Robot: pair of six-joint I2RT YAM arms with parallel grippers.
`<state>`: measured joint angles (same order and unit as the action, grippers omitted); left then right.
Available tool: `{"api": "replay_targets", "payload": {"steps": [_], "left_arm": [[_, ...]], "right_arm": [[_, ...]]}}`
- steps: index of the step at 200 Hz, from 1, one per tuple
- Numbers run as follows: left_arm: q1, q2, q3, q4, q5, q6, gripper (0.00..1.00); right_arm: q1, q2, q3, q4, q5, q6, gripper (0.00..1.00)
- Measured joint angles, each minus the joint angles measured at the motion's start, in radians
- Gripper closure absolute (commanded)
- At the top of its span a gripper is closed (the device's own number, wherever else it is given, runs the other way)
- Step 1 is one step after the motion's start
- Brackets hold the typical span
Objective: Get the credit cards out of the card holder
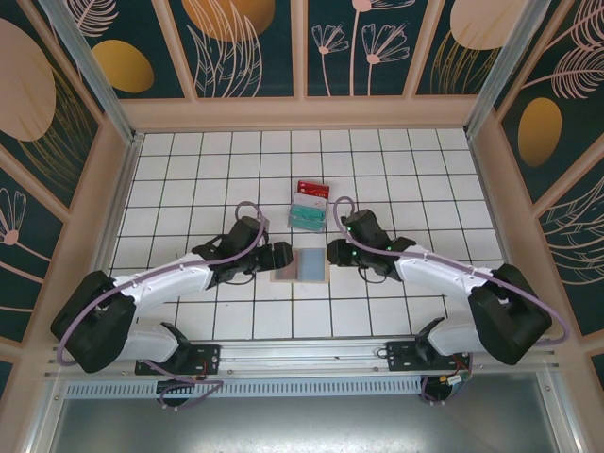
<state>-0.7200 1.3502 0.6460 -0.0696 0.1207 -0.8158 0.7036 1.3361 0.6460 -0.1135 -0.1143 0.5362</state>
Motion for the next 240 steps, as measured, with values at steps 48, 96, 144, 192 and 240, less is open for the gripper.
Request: {"api": "replay_targets", "payload": {"steps": [48,96,144,192,240], "left_arm": [[-0.021,0.060,0.000,0.014,0.033,0.000,0.25],[-0.038,0.103,0.001,0.018,0.060,0.007,0.25],[-0.045,0.130,0.003,0.017,0.063,0.019,0.25],[-0.051,0.147,0.023,0.018,0.067,0.029,0.26],[-0.058,0.172,0.038,0.018,0.082,0.039,0.27]], "right_arm": [[0.032,0.070,-0.032,0.090,-0.032,0.085,0.72],[0.045,0.138,-0.036,0.119,-0.039,0.113,0.73],[0.045,0.158,-0.039,0.127,-0.042,0.126,0.73],[0.048,0.171,-0.039,0.134,-0.042,0.128,0.73],[0.049,0.182,-0.039,0.141,-0.043,0.129,0.73]]}}
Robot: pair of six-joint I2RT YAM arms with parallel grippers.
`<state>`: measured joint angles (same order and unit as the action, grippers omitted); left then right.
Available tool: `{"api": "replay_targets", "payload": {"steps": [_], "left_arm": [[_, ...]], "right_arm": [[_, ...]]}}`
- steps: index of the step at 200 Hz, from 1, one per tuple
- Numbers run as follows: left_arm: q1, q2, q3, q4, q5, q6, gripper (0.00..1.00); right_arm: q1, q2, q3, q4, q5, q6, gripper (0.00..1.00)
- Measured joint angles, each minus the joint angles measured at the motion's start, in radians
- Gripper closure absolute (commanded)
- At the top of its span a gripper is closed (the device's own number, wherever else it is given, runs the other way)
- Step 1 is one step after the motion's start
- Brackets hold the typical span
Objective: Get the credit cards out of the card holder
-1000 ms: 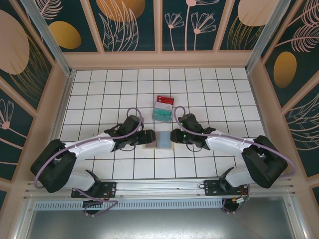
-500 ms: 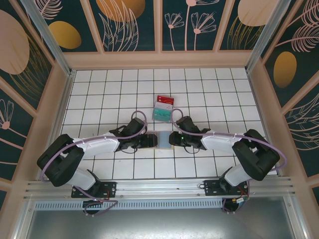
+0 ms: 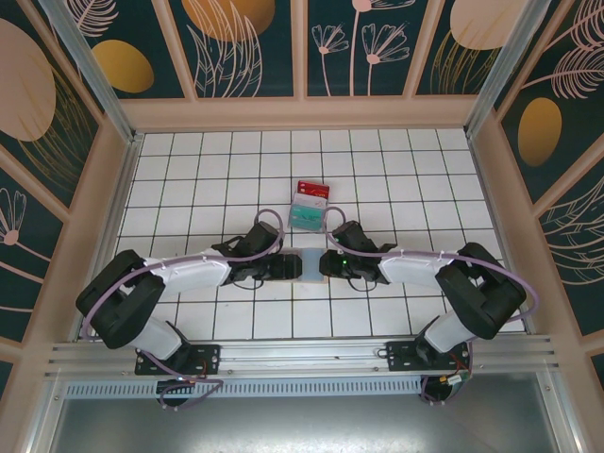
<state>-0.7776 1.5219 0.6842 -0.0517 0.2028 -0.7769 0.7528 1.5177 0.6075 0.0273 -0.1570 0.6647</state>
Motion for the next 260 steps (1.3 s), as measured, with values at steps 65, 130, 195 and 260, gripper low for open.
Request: {"api": "replay_targets", "payload": {"steps": [65,130,195,260], "left_arm": [[-0.009,0.037,0.035,0.000,0.014,0.015,0.27],[-0.021,0.048,0.060,-0.012,0.022,0.026,0.24],[-0.021,0.048,0.084,-0.023,0.019,0.040,0.25],[-0.034,0.048,0.138,-0.023,0.029,0.060,0.29]], "right_arm": [[0.002,0.006,0.004,0.000,0.002,0.000,0.73],[0.003,0.008,0.006,0.000,0.002,0.000,0.73],[0.005,0.008,0.008,-0.001,0.002,0.000,0.73],[0.014,-0.004,0.009,-0.009,0.028,0.005,0.69]]}}
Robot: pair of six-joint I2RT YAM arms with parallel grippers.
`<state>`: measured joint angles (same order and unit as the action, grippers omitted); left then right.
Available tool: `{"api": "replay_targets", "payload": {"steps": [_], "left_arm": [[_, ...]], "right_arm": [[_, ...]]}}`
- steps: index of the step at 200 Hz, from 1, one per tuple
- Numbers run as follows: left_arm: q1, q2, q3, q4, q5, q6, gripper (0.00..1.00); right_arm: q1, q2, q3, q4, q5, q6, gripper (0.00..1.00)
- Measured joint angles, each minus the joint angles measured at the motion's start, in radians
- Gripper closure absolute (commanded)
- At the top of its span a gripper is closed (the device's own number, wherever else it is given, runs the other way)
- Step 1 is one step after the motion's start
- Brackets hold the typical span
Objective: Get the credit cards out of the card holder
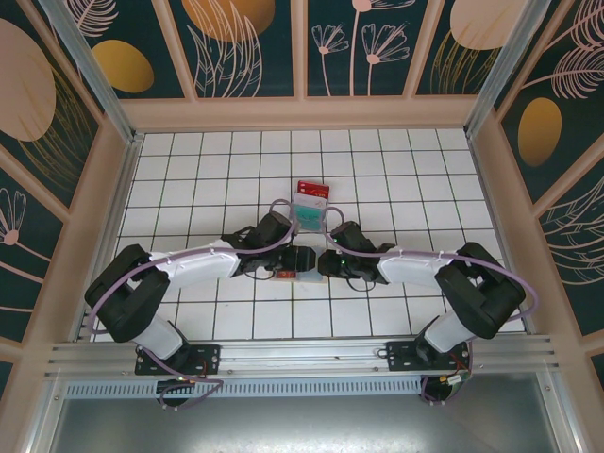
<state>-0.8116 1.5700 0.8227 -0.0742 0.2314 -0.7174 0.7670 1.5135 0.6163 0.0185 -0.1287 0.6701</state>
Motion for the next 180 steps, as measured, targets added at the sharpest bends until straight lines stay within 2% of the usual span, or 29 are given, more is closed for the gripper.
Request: {"api": "replay_targets", "payload": {"steps": [33,80,109,180], "left_arm": [[-0.002,-0.013,-0.010,-0.009,-0.035,-0.001,0.37],[0.027,-0.088,-0.090,-0.016,-0.101,-0.001,0.43],[0.056,-0.093,-0.142,-0.016,-0.110,-0.001,0.45],[0.058,-0.090,-0.171,0.010,-0.092,-0.004,0.47]], "right_arm": [[-0.005,-0.050,0.000,-0.030,0.032,0.009,0.67],[-0.007,-0.073,0.053,-0.043,0.021,0.012,0.70],[0.002,-0.053,0.097,-0.031,-0.033,0.024,0.81],[0.032,0.087,0.152,0.036,-0.172,0.052,0.84]]}}
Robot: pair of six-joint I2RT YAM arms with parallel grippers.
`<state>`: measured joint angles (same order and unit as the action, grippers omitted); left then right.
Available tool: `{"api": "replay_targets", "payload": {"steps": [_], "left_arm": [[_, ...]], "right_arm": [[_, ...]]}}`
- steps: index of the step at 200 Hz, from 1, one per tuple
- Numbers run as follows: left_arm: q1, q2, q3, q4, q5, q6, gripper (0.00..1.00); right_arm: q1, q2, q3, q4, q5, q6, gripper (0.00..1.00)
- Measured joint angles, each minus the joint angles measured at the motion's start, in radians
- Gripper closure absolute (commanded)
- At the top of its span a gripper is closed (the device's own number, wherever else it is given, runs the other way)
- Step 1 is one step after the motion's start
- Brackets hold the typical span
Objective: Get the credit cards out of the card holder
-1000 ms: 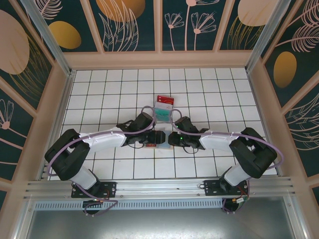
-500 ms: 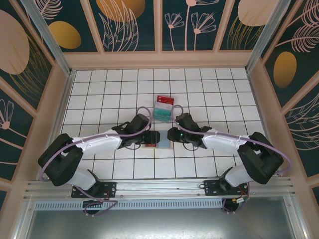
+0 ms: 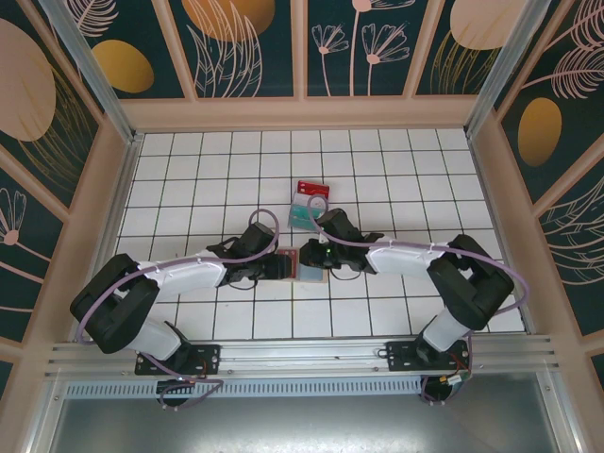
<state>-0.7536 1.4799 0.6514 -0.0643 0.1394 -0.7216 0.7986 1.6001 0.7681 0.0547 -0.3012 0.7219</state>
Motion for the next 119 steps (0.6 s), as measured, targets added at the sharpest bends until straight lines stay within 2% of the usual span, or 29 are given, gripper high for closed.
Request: {"api": "replay_targets", "payload": {"steps": [119], "left_arm": [[0.000,0.002,-0.033,0.054,0.044,-0.042,0.48]], "right_arm": [[0.000,0.108,0.035,0.010,-0.098,0.029,0.83]]}}
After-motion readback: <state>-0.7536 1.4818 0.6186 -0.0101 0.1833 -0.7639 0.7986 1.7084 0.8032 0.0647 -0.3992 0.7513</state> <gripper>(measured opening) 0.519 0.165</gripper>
